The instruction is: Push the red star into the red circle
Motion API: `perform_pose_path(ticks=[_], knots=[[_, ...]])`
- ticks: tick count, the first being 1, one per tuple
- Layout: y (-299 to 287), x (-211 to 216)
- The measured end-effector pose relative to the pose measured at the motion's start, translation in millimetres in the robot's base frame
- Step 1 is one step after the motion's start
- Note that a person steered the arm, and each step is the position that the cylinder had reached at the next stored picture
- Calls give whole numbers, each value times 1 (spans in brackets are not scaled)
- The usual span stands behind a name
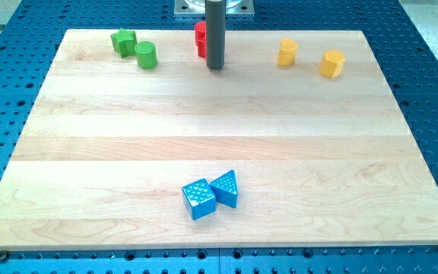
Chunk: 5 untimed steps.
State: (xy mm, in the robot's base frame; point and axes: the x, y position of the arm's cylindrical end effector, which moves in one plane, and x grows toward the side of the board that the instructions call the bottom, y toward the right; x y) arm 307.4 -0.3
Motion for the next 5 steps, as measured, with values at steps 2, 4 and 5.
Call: perform_pose_path(ticks=[2, 4, 5], knots=[[65, -40], [14, -61], [-20, -56]])
